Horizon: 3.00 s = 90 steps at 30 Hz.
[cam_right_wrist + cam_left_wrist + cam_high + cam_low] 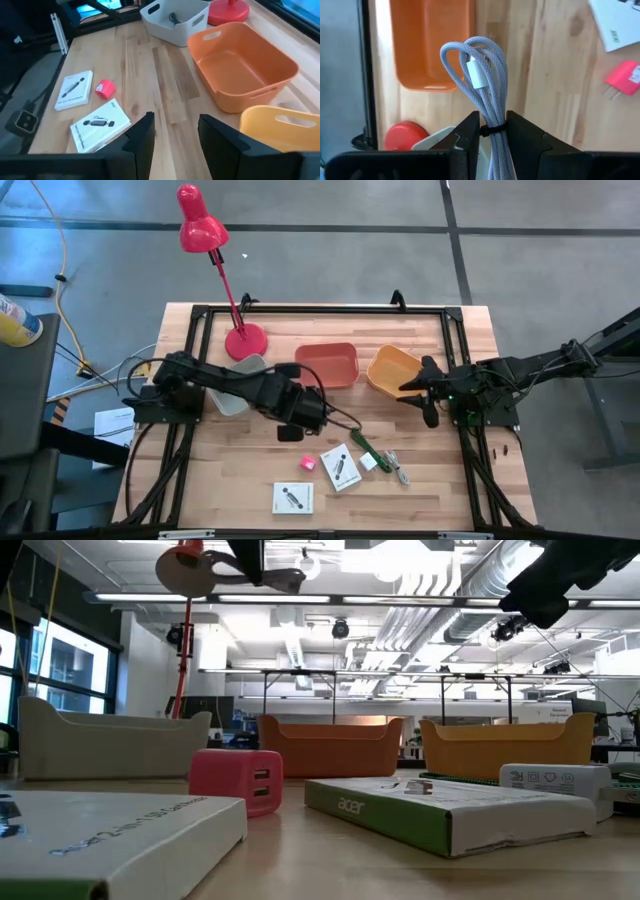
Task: Pick and place items into bin
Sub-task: Put the left white charger cable into the gray bin, then put the white charger cable into the gray bin
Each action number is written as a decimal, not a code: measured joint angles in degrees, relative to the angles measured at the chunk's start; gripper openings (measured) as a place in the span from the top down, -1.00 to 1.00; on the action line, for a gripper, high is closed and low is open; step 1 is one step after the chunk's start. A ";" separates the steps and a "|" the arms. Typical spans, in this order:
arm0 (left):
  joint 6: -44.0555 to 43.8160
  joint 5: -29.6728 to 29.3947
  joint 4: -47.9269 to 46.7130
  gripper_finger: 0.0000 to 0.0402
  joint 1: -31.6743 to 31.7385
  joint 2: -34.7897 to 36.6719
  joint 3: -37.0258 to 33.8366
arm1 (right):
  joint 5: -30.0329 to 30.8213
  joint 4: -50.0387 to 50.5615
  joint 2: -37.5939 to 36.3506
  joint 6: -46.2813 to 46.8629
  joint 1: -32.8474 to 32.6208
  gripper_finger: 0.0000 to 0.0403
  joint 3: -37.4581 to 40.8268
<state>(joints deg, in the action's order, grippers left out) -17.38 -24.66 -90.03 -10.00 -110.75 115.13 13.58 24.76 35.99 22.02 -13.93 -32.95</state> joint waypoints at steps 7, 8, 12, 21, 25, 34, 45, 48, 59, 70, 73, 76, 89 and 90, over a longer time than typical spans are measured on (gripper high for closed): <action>4.29 -2.52 0.01 0.62 1.41 3.16 0.00 | 0.94 -0.07 0.07 2.56 0.00 0.29 0.00; 4.87 -3.00 0.00 0.63 1.62 3.60 0.00 | 1.78 -0.07 0.07 2.62 0.00 0.29 0.00; 6.52 -3.41 0.03 0.72 4.12 6.27 -3.02 | 4.09 -0.54 0.07 3.44 0.02 0.29 0.00; 5.11 -2.81 0.03 0.82 7.94 14.56 -18.65 | 4.53 -0.59 0.04 4.86 0.02 0.29 0.00; 2.09 -2.33 -0.02 0.70 9.50 19.67 -28.27 | 5.22 -0.57 0.07 5.04 0.02 0.29 0.00; -4.95 -1.47 5.52 0.82 10.38 31.34 -48.47 | 8.35 -0.83 0.06 5.97 0.02 0.29 0.00; -2.42 0.44 18.65 0.77 10.38 38.08 -63.02 | 11.61 -1.73 0.49 6.30 0.02 0.29 0.02; -1.19 0.67 22.74 0.76 10.38 38.08 -65.07 | 13.45 -2.06 0.92 6.30 0.02 0.29 0.02; 2.53 0.39 24.83 0.58 10.43 37.63 -67.43 | 14.61 -3.56 2.40 7.84 0.02 0.29 0.02; 2.62 -0.66 24.04 0.15 10.41 37.63 -67.42 | 14.41 -3.57 3.04 10.09 0.02 0.29 0.02; 2.86 1.24 24.10 0.10 10.41 37.58 -66.03 | 12.19 -3.52 3.06 10.60 0.02 0.29 0.02; 5.69 3.27 24.09 0.10 10.36 37.58 -63.20 | 7.89 -3.37 3.06 10.66 0.00 0.29 0.02; 23.80 9.27 36.85 0.35 10.34 37.58 -51.32 | -7.41 2.39 3.06 23.68 -2.74 0.29 0.02; 24.88 9.28 37.10 0.36 10.34 37.58 -50.85 | -7.48 2.88 3.06 25.35 -4.07 0.29 0.02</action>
<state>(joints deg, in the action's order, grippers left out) 7.50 -15.38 -52.93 0.34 -73.17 64.28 6.10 27.64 39.05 47.36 -18.00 -32.93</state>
